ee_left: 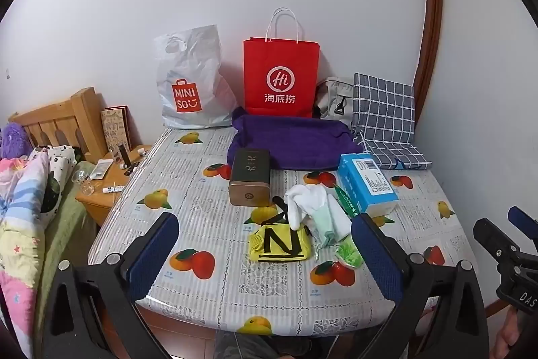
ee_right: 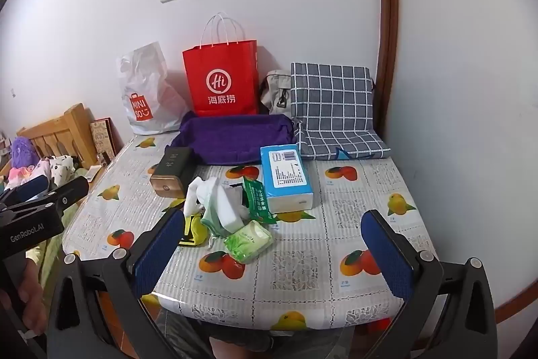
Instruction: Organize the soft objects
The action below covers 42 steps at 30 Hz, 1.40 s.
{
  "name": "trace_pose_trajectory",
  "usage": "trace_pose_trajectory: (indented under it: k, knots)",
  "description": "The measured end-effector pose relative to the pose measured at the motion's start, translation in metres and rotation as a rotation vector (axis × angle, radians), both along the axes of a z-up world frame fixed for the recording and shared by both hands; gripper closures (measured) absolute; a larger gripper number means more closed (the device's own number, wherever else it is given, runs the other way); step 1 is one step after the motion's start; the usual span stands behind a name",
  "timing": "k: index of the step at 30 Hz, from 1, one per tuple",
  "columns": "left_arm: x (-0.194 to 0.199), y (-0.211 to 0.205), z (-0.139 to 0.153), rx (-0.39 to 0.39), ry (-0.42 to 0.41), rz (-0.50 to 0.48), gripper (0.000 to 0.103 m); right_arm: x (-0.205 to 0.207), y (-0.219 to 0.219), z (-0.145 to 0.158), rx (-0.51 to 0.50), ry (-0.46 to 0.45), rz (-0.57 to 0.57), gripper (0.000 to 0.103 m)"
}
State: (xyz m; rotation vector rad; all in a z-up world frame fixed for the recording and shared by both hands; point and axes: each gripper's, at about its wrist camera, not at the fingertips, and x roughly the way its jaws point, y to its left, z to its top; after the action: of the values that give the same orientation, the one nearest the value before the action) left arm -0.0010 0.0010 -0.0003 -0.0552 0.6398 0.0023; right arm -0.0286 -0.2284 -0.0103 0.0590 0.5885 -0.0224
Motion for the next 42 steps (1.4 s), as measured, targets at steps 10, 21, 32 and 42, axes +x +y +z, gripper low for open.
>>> trace_pose_trajectory:
  k: [10, 21, 32, 42]
  knots:
    - [0.001, -0.002, -0.001, 0.010, 0.022, 0.007, 0.000, -0.006, 0.002, 0.007, 0.002, -0.004, -0.002, 0.000]
    - [-0.003, 0.000, 0.008, 0.019, 0.011, 0.009, 0.000, -0.006, -0.005, 0.004, 0.029, -0.013, -0.004, 0.000]
    - [-0.005, 0.002, 0.011, 0.020, 0.009, 0.008, 0.000, -0.009, -0.004, 0.007, 0.027, -0.018, -0.003, 0.000]
    - [-0.007, 0.003, 0.013, 0.022, 0.008, 0.010, 0.000, -0.011, -0.006, 0.009, 0.033, -0.026, -0.002, 0.000]
